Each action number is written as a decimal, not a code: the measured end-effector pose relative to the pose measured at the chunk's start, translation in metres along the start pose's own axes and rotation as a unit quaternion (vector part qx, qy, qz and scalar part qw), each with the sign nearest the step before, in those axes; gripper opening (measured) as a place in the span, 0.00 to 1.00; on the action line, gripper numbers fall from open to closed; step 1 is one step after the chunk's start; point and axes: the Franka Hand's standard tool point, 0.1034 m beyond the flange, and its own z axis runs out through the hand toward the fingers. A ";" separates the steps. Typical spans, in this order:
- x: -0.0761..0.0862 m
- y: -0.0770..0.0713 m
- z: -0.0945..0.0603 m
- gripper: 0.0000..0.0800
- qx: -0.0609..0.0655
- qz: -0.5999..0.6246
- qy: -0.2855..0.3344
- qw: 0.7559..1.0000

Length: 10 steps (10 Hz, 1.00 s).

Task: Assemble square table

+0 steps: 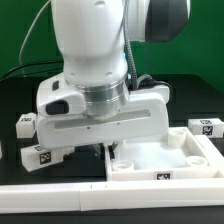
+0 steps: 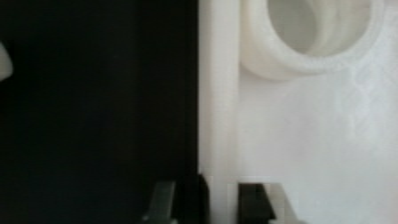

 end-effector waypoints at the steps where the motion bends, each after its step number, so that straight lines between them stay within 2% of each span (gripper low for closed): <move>1: 0.000 0.000 0.000 0.07 0.000 0.000 0.000 1.000; 2: 0.001 -0.001 0.000 0.07 0.000 0.004 0.000 1.000; 4: 0.019 -0.001 -0.005 0.07 -0.003 0.013 0.011 1.000; 9: 0.022 -0.001 -0.004 0.07 -0.003 0.012 0.009 1.000; 10: 0.022 -0.001 -0.003 0.20 -0.003 0.012 0.009 1.000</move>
Offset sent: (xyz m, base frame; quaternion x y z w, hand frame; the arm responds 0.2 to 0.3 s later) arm 0.0425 0.0190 -0.0065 0.0071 0.0095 0.0065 0.9999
